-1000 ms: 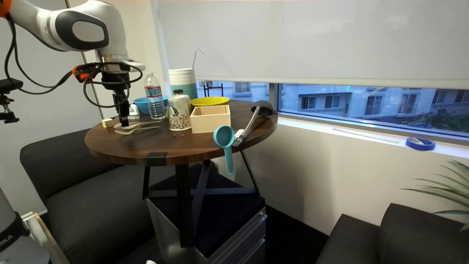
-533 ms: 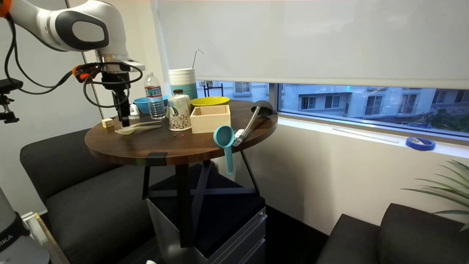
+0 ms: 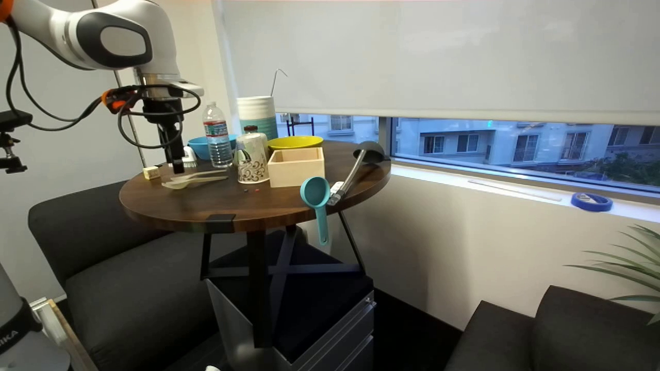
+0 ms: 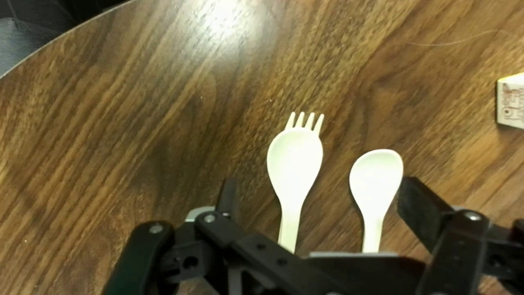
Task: Rearrange the wooden cutlery
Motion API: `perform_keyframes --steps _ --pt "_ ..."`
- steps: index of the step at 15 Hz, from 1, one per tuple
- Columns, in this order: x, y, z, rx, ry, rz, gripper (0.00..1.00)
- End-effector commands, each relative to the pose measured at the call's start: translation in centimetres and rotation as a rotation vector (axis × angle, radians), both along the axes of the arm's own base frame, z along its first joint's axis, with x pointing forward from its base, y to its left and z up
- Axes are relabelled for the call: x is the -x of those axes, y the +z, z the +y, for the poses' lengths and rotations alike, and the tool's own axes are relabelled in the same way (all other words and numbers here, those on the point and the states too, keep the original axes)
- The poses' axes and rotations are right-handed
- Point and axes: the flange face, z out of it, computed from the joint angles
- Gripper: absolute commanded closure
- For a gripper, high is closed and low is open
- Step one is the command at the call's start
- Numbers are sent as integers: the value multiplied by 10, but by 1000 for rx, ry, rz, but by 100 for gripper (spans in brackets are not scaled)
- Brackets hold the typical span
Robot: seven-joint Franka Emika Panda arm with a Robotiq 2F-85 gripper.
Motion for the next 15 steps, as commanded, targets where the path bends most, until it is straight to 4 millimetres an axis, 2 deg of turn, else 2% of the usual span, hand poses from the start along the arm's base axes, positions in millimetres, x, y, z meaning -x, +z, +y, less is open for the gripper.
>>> perform_keyframes --steps 1,5,11,15 --pt "-3 16 10 -23 6 -36 0" --pt "-14 20 28 -18 40 -43 0" --pt "-29 -7 58 2 108 8 0" --pt "-49 -16 63 18 125 -10 0"
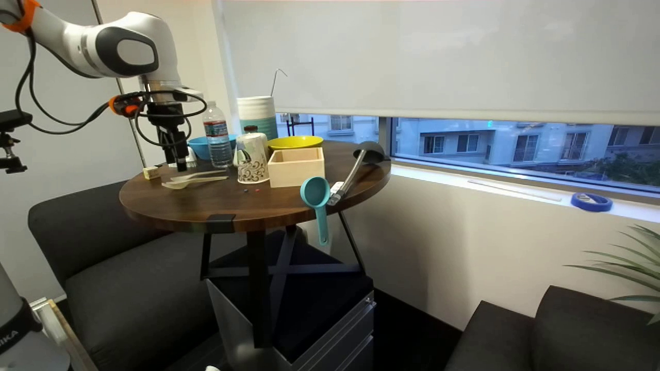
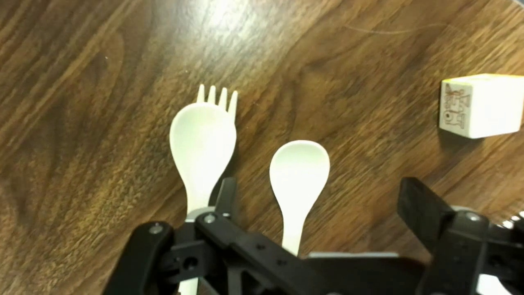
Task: Rearrange the wooden cutlery
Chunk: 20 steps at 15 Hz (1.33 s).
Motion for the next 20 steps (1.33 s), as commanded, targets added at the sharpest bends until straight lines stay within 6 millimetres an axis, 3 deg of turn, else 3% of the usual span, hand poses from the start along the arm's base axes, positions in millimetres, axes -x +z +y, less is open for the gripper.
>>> perform_keyframes --steps 1,5,7,16,18,20 --pt "-25 -4 6 9 14 -20 0" --pt "-41 -11 1 31 24 -43 3" --pt "-45 -15 0 39 28 -41 22" --pt "-52 -16 -4 46 28 -38 86" --pt "-52 -15 -6 46 24 -40 98" --pt "-51 -13 -8 42 18 -41 100"
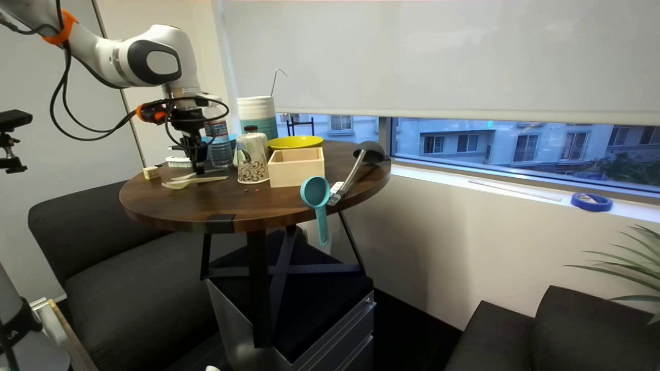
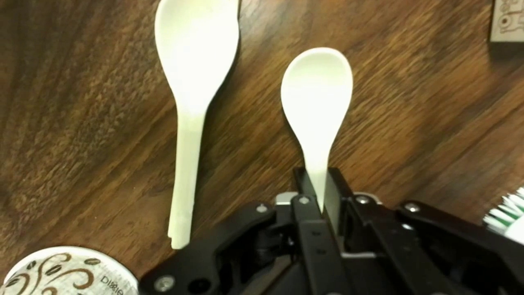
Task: Rearrange the wooden cutlery
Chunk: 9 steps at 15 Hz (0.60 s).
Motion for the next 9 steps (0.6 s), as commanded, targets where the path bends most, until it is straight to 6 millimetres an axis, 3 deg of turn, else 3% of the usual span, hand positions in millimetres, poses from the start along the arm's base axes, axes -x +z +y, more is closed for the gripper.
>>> perform_keyframes --steps 1,9 --pt "-5 6 -4 7 -5 -12 97" --pt "22 47 -25 -9 -77 -61 97"
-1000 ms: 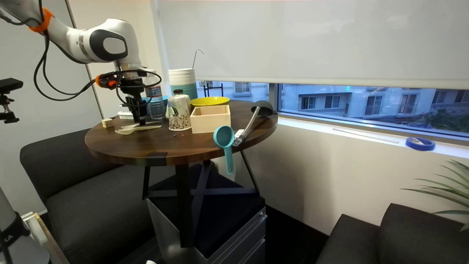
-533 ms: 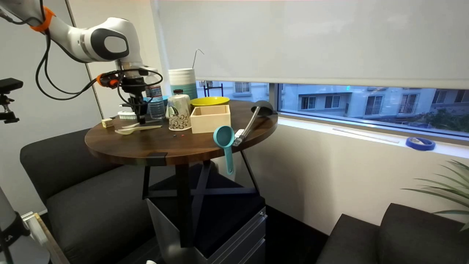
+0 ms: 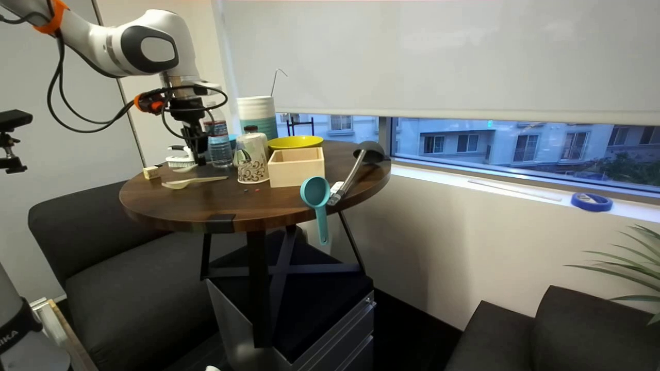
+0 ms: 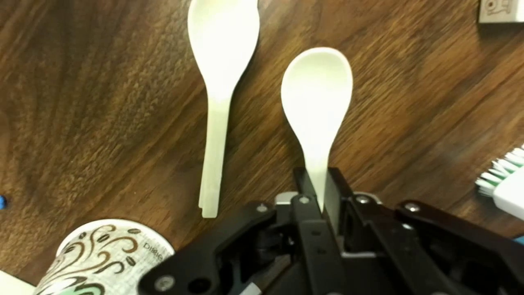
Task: Rearrange the wooden cutlery
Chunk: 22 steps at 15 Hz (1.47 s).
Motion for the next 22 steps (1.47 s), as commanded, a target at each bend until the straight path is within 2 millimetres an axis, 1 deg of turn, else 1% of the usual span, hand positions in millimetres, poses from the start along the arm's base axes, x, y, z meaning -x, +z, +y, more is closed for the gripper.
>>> perform_keyframes --steps 1,4,8,12,17,22 --pt "22 22 -13 -2 -52 -24 97" --pt "32 27 -25 -7 -93 -28 97" --pt "46 17 -32 -15 -137 -19 97" --pt "57 11 -34 -22 -151 -14 97" --pt "61 11 -36 -22 -155 -31 97" --pt "60 6 -37 -22 -163 -42 97"
